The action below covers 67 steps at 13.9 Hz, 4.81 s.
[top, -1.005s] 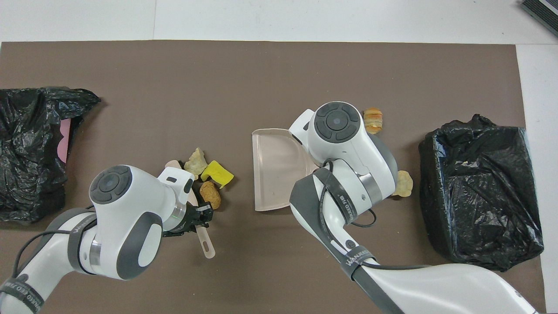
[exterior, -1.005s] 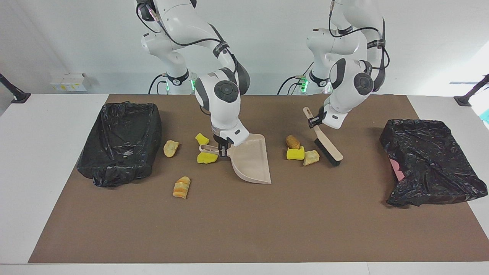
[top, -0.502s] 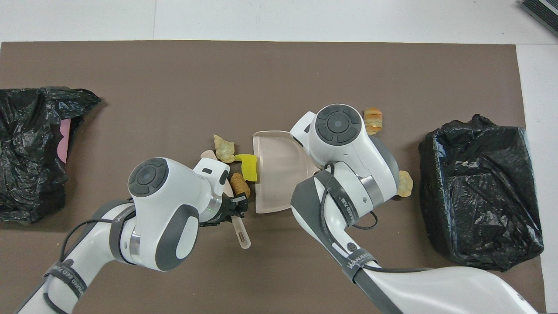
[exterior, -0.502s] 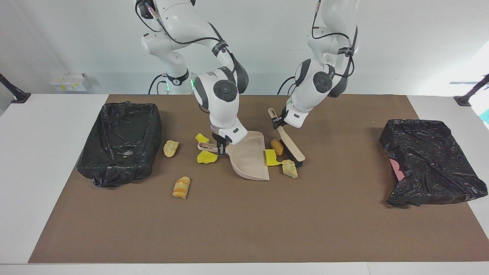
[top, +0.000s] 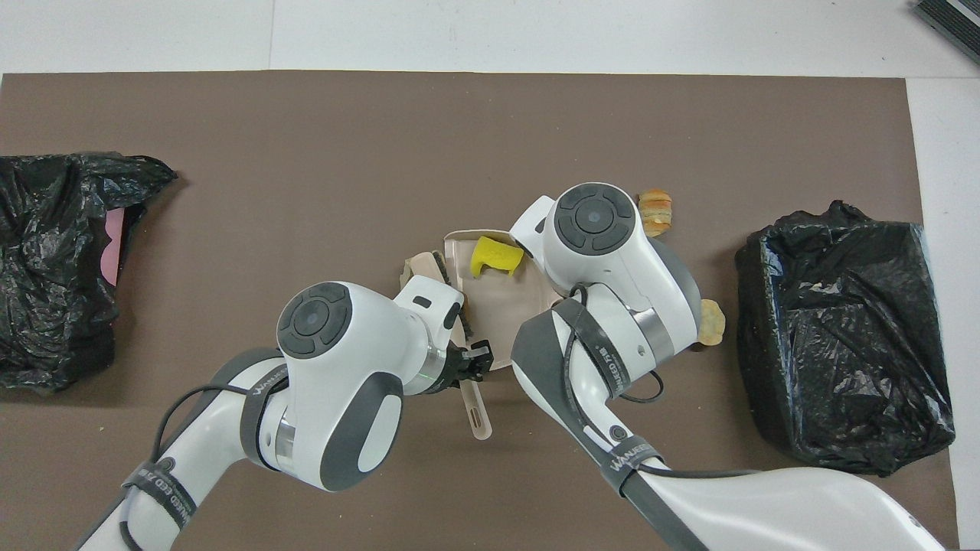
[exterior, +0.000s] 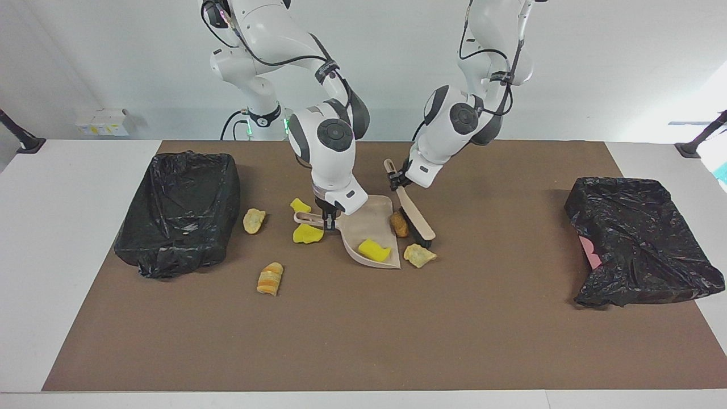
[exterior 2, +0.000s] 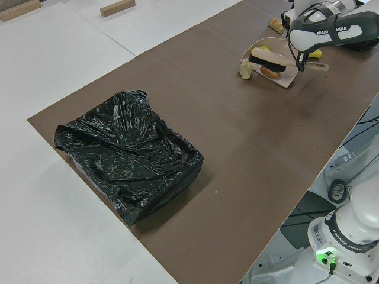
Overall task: Sweep and dump trash in bin
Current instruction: 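Brush the debris into the dustpan held by the right gripper, then carry the loaded dustpan with the right gripper over the black bag, then tip the dustpan into the bag while the left gripper sets the brush down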
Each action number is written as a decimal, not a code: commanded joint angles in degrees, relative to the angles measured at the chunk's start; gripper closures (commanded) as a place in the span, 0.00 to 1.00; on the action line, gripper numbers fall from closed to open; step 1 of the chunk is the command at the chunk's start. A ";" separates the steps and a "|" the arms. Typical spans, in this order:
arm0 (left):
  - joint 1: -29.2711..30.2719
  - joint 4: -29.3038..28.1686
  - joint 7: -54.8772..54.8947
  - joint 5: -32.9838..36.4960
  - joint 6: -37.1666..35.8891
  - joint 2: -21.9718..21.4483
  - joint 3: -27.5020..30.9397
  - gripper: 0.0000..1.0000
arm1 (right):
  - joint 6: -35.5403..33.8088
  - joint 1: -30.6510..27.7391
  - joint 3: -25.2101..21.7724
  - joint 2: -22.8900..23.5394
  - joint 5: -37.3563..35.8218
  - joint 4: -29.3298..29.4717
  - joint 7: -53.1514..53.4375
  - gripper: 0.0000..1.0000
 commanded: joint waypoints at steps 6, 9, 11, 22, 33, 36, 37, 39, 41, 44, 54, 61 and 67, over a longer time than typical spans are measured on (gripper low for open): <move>9.16 4.41 6.64 12.17 -9.24 3.21 0.76 1.00 | -0.17 -0.37 0.52 -1.56 0.04 -2.10 0.81 1.00; 9.08 3.36 11.20 14.40 -9.23 5.25 0.84 1.00 | -0.25 -0.37 0.52 -1.56 0.04 -2.10 0.90 1.00; 8.20 2.21 12.09 14.76 -8.88 5.61 0.67 1.00 | -0.25 -0.45 0.52 -1.56 0.04 -2.10 1.16 1.00; 1.34 3.36 18.07 4.14 -3.43 6.93 -2.32 1.00 | -0.52 -0.45 0.52 -1.56 0.04 -2.10 1.60 1.00; 8.11 1.25 10.90 6.29 -12.56 2.45 -1.18 1.00 | -0.69 -1.51 0.52 -2.53 0.04 -2.02 1.52 1.00; 4.52 -1.82 -0.80 10.44 -13.27 -0.01 -1.35 1.00 | -1.74 -3.44 0.52 -4.37 1.08 -2.10 0.90 1.00; 3.46 -3.14 -1.08 10.54 -13.19 -1.06 -1.44 1.00 | -2.53 -4.40 0.52 -5.16 2.31 -2.10 0.03 1.00; -0.83 -8.92 -2.74 10.54 -11.35 -4.65 -1.53 1.00 | -3.85 -7.73 0.52 -7.27 3.20 -2.10 -5.14 1.00; -4.96 -12.45 -7.92 10.54 -7.23 -6.87 -1.62 1.00 | -7.45 -11.86 0.52 -9.64 4.26 -2.10 -10.58 1.00; -8.67 -12.11 -10.85 10.36 -6.95 -6.18 -1.79 1.00 | -10.44 -18.97 0.52 -13.42 4.70 -2.28 -17.88 1.00; -3.68 -7.46 -9.00 10.71 -5.63 -3.36 -1.27 0.00 | -13.88 -48.93 -0.54 -22.22 5.50 -4.65 -47.93 1.00; 7.48 2.54 -8.30 22.81 -2.30 2.52 -1.09 0.00 | -4.67 -54.60 -0.54 -25.20 -10.66 -10.17 -52.81 1.00; 16.53 9.24 13.12 23.55 -2.72 5.43 -1.09 0.00 | -0.61 -46.17 -0.45 -28.45 -21.21 -17.30 -41.59 1.00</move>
